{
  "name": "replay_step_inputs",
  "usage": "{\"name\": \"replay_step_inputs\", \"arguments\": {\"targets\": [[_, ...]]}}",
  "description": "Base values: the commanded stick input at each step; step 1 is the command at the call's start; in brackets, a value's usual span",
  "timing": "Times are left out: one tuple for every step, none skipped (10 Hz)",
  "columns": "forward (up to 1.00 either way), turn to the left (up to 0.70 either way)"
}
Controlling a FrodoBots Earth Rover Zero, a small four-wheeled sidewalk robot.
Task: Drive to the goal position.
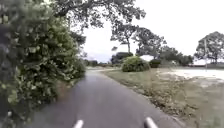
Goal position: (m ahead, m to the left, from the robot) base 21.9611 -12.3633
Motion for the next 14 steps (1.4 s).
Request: {"name": "replay_step_inputs", "arguments": {"targets": [[0.84, 0.17], [0.84, 0.04], [0.84, 0.03], [0.84, 0.03], [0.84, 0.03], [0.84, 0.03], [0.84, 0.13], [0.84, 0.29], [0.84, 0.3], [0.84, 0.18], [0.84, 0.03], [0.84, 0.03], [0.84, 0.03], [0.84, 0.03]]}}
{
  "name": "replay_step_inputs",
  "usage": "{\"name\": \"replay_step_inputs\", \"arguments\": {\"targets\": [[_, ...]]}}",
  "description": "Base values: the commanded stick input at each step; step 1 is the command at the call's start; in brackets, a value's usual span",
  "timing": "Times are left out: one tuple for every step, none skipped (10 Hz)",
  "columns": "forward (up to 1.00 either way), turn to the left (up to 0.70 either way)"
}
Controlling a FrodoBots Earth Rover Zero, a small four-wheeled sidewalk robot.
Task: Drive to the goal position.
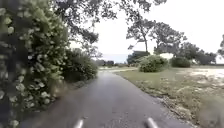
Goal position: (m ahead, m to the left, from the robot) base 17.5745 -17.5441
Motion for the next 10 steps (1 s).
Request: {"name": "replay_step_inputs", "arguments": {"targets": [[0.84, 0.03], [0.84, 0.03], [0.84, 0.03], [0.84, 0.03], [0.84, 0.03], [0.84, 0.03], [0.84, 0.03], [0.84, 0.03], [0.84, 0.03], [0.84, 0.03]]}}
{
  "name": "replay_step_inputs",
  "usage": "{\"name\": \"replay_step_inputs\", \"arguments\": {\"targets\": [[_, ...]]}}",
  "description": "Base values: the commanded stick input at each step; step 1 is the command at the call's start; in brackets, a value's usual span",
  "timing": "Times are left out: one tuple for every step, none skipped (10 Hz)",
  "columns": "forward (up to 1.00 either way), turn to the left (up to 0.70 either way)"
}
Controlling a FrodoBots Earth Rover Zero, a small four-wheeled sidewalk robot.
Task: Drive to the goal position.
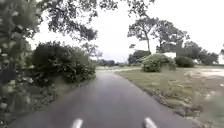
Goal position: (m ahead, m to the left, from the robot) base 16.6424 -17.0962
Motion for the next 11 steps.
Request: {"name": "replay_step_inputs", "arguments": {"targets": [[0.84, 0.03], [0.84, 0.03], [0.84, 0.03], [0.84, 0.03], [0.84, 0.03], [0.84, 0.03], [0.84, 0.03], [0.84, 0.03], [0.84, 0.03], [0.84, 0.03], [0.84, 0.03]]}}
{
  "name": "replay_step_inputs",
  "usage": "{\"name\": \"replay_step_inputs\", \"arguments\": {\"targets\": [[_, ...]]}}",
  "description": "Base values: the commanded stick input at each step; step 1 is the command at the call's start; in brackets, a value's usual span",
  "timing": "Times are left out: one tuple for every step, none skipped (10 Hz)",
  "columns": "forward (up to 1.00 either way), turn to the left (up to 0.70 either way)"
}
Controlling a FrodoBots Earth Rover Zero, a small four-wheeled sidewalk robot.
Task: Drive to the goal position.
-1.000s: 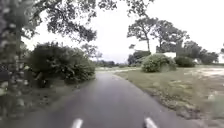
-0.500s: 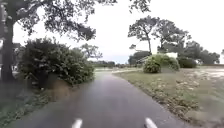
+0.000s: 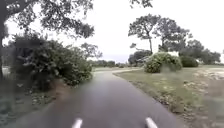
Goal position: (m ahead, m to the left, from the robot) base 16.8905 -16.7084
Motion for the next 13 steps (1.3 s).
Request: {"name": "replay_step_inputs", "arguments": {"targets": [[0.84, 0.03], [0.84, 0.03], [0.84, 0.04], [0.84, 0.12], [0.84, 0.28], [0.84, 0.27], [0.84, 0.03], [0.84, 0.03], [0.84, 0.03], [0.84, 0.03], [0.84, 0.03], [0.84, 0.03], [0.84, 0.03]]}}
